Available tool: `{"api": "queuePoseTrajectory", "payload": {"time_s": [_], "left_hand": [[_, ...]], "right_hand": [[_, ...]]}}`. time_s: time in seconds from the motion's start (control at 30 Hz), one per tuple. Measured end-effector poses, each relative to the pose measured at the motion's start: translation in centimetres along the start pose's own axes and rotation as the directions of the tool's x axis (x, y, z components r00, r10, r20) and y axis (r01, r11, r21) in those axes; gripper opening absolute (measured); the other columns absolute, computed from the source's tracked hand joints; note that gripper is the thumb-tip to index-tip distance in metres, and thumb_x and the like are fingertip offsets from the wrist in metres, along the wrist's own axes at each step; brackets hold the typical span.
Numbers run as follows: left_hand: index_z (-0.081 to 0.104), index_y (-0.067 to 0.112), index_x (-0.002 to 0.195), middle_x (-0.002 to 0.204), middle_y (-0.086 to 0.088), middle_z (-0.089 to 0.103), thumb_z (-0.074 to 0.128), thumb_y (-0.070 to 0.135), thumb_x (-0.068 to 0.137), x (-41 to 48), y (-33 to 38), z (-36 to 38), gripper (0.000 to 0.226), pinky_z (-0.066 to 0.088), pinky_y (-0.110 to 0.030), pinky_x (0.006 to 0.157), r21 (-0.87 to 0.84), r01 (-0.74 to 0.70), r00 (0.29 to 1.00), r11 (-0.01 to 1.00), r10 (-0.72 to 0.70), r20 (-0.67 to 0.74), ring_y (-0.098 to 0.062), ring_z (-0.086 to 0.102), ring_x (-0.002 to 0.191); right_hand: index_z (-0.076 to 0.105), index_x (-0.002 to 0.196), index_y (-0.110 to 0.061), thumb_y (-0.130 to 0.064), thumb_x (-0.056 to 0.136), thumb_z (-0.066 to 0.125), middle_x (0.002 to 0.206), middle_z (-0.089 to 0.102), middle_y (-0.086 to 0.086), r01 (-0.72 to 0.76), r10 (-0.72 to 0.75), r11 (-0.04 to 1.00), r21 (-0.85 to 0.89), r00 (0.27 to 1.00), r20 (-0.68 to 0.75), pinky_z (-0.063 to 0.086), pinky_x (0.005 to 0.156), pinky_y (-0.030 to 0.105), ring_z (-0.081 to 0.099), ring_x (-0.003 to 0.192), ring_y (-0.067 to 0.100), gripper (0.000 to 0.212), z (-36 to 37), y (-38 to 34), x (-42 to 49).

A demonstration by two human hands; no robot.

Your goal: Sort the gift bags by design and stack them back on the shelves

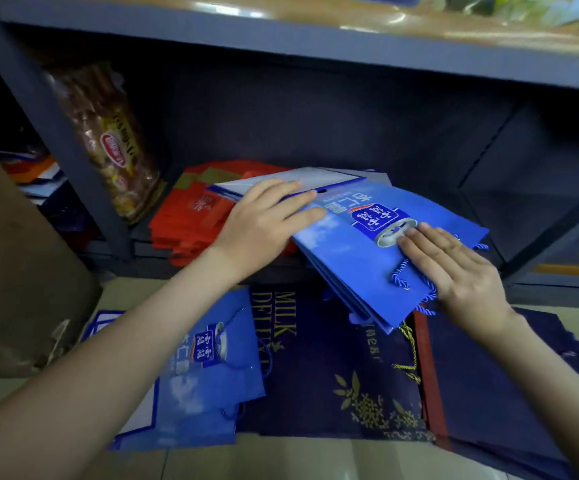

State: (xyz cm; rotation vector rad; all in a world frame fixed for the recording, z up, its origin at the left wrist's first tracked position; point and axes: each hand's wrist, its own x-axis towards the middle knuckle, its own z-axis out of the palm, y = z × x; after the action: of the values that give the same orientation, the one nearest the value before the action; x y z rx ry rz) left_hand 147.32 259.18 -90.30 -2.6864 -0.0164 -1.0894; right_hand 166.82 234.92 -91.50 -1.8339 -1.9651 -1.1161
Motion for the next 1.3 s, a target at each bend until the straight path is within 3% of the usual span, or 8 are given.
{"api": "queuePoseTrajectory", "payload": {"time_s": [0.23, 0.5, 0.67, 0.77, 0.93, 1.1, 1.2, 1.3], "left_hand": [[0.041, 0.012, 0.143, 0.152, -0.017, 0.029, 0.055, 0.005, 0.085, 3.7, 2.3, 7.4, 0.060, 0.008, -0.044, 0.117, -0.007, 0.421, 0.840, 0.907, -0.387, 0.379, -0.031, 0.023, 0.142], [0.061, 0.009, 0.124, 0.127, -0.013, 0.061, 0.030, 0.047, 0.092, 0.1, 7.5, 12.4, 0.059, 0.036, -0.046, 0.105, -0.213, 0.358, 0.817, 0.909, -0.194, 0.543, -0.026, 0.058, 0.118], [0.004, 0.011, 0.152, 0.160, -0.005, 0.001, 0.019, 0.054, 0.096, -4.1, 7.9, 12.6, 0.072, -0.012, -0.031, 0.117, -0.114, 0.446, 0.725, 0.888, -0.284, 0.628, -0.012, -0.011, 0.145], [0.003, 0.009, 0.151, 0.159, -0.007, -0.002, 0.021, 0.061, 0.094, -10.0, 8.2, 10.9, 0.079, -0.007, -0.037, 0.117, -0.106, 0.503, 0.713, 0.858, -0.342, 0.612, -0.016, -0.011, 0.146], [0.010, 0.012, 0.152, 0.160, -0.008, -0.002, 0.031, 0.080, 0.082, -25.4, 10.1, 6.0, 0.099, 0.004, -0.042, 0.113, -0.019, 0.477, 0.578, 0.879, -0.297, 0.760, -0.023, -0.004, 0.147], [-0.002, 0.011, 0.152, 0.159, -0.010, -0.005, 0.042, 0.049, 0.075, -35.8, 9.8, 2.7, 0.096, 0.015, -0.050, 0.110, 0.098, 0.433, 0.467, 0.896, -0.316, 0.826, -0.030, 0.016, 0.144], [-0.005, 0.010, 0.152, 0.159, -0.011, -0.005, 0.055, 0.060, 0.067, -36.5, 8.7, 2.2, 0.116, 0.007, -0.049, 0.112, 0.175, 0.421, 0.421, 0.890, -0.363, 0.831, -0.029, 0.005, 0.146], [0.007, 0.008, 0.151, 0.151, -0.016, 0.028, 0.080, 0.059, 0.053, -36.1, 8.3, 2.2, 0.132, 0.013, -0.051, 0.110, 0.205, 0.360, 0.425, 0.910, -0.355, 0.833, -0.032, 0.025, 0.137]], "right_hand": [[0.051, 0.118, 0.002, 0.004, 0.082, 0.039, 0.108, 0.067, 0.022, -0.198, 0.219, 0.971, -0.132, 0.960, 0.177, 0.042, 0.095, 0.041, 0.066, 0.101, 0.038, 0.038, 5.6, 2.1, -3.8], [0.043, 0.123, -0.005, -0.011, 0.079, 0.054, 0.113, 0.062, 0.020, -0.272, 0.286, 0.956, -0.108, 0.795, 0.534, 0.052, 0.080, 0.044, 0.062, 0.104, 0.036, 0.046, 13.5, 1.0, -2.3], [0.038, 0.137, -0.012, -0.049, 0.083, 0.039, 0.126, 0.057, 0.020, -0.348, 0.291, 0.936, -0.056, 0.673, 0.680, 0.040, 0.097, 0.056, 0.054, 0.119, 0.038, 0.066, 15.8, 1.0, -0.3], [0.028, 0.148, -0.008, -0.037, 0.077, 0.040, 0.150, 0.033, 0.019, -0.401, 0.349, 0.915, -0.034, 0.748, 0.564, 0.013, 0.110, 0.062, 0.025, 0.142, 0.035, 0.078, 14.2, -1.2, 1.2], [0.023, 0.150, -0.015, -0.032, 0.063, 0.055, 0.154, 0.029, 0.010, -0.285, 0.060, 0.867, 0.409, 0.875, 0.481, 0.012, 0.114, 0.052, 0.021, 0.144, 0.026, 0.094, 11.1, -14.3, 0.6], [0.029, 0.148, -0.023, -0.063, 0.059, 0.070, 0.152, 0.035, 0.009, -0.071, -0.314, 0.861, 0.504, 0.706, 0.635, 0.020, 0.107, 0.053, 0.032, 0.140, 0.027, 0.107, 14.1, -24.9, -4.1], [0.033, 0.142, -0.019, -0.058, 0.045, 0.082, 0.143, 0.047, 0.012, -0.095, -0.351, 0.854, 0.511, 0.621, 0.701, 0.026, 0.105, 0.049, 0.048, 0.130, 0.029, 0.116, 15.5, -26.8, -4.0], [0.046, 0.137, -0.010, -0.033, 0.037, 0.091, 0.132, 0.057, 0.017, -0.158, -0.338, 0.820, 0.550, 0.642, 0.688, 0.039, 0.106, 0.043, 0.056, 0.121, 0.029, 0.112, 16.1, -27.9, -3.6]]}}
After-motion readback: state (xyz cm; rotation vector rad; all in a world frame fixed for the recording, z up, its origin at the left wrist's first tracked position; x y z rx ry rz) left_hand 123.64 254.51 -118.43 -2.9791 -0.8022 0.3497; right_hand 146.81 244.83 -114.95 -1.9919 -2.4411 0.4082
